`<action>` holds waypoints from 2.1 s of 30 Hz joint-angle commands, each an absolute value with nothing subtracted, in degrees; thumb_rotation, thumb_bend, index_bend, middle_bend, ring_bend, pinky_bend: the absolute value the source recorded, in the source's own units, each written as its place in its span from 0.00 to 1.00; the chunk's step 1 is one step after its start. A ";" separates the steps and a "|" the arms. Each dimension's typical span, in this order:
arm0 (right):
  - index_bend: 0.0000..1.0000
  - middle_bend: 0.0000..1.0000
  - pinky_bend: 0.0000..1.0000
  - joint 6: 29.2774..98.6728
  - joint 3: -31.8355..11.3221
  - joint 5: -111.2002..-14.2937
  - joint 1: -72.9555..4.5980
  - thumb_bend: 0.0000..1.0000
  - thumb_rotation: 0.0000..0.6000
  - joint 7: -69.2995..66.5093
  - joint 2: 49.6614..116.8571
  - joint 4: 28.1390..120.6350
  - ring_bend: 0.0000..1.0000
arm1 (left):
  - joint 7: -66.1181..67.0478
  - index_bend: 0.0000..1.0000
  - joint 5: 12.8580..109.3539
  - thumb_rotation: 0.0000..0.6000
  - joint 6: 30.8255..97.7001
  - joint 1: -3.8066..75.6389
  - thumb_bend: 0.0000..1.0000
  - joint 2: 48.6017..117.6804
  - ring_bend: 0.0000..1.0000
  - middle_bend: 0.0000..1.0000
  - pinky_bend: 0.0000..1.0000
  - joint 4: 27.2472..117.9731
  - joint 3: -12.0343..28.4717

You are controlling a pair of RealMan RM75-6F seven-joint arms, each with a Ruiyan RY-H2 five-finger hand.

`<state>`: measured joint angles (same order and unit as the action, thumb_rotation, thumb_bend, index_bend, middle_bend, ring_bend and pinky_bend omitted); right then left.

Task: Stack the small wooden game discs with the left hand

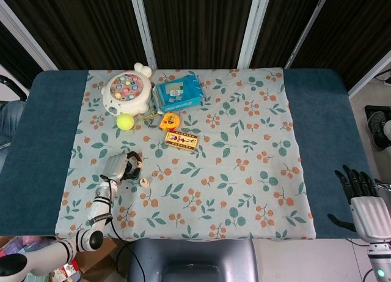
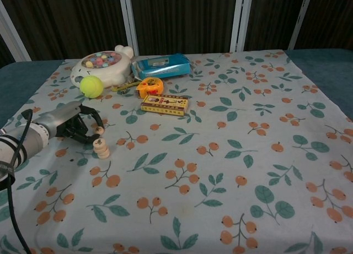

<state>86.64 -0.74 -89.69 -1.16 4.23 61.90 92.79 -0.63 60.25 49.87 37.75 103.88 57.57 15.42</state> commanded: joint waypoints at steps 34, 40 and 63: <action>0.00 0.00 0.00 86.81 0.23 -91.69 -1.17 0.20 1.00 4.56 62.02 92.78 0.00 | -4.16 0.55 68.20 1.00 58.82 29.89 0.38 86.92 1.00 1.00 1.00 90.11 11.35; 0.00 0.00 0.00 86.96 0.12 -91.60 -1.15 0.20 1.00 4.07 61.85 92.55 0.00 | -3.01 0.53 67.24 1.00 58.85 30.38 0.38 90.32 1.00 1.00 1.00 86.35 10.84; 0.00 0.00 0.00 86.98 -0.16 -90.95 -1.07 0.19 1.00 4.13 61.87 92.76 0.00 | -3.73 0.47 66.14 1.00 56.74 31.04 0.38 92.27 1.00 1.00 1.00 82.58 10.35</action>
<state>86.98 -0.15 -90.95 -1.06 4.14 61.87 92.76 -3.77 66.10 56.79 31.04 92.36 82.46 10.43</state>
